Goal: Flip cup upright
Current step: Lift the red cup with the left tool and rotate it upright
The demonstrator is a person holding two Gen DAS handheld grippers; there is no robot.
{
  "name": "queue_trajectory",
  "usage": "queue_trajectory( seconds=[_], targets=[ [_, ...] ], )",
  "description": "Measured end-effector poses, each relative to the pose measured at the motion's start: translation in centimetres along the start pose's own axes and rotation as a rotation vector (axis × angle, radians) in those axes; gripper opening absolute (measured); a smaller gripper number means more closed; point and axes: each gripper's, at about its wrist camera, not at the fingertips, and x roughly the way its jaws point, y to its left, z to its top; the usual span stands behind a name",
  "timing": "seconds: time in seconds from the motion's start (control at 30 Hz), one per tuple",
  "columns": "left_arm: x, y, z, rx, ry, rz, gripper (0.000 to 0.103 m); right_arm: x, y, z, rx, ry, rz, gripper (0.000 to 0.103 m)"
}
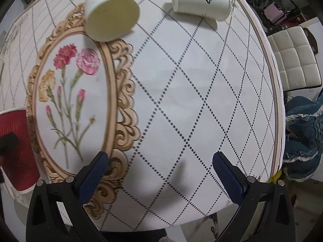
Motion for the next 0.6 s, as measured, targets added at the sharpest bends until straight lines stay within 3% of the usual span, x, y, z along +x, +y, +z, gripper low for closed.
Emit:
queue_trajectory(
  seconds=[0.17,0.27,0.37,0.6],
  targets=[
    [0.9,0.6,-0.1,-0.038,-0.008,-0.013,0.080,1.2,-1.1,-0.2,0.003,0.020,-0.009,0.103],
    [1.2,0.3,-0.2,-0.004,-0.006,0.001,0.082,1.6,-1.7,-0.1,0.002,0.023,-0.015,0.103],
    [1.5,-0.2,-0.4,0.040,-0.018,0.048,0.102,1.7,-1.9,-0.1,0.007,0.023,-0.020,0.103],
    [0.6,-1.9,-0.5,0.112,-0.058,0.099,0.102,1.8,-2.2,-0.2,0.006,0.021,-0.033,0.103]
  ],
)
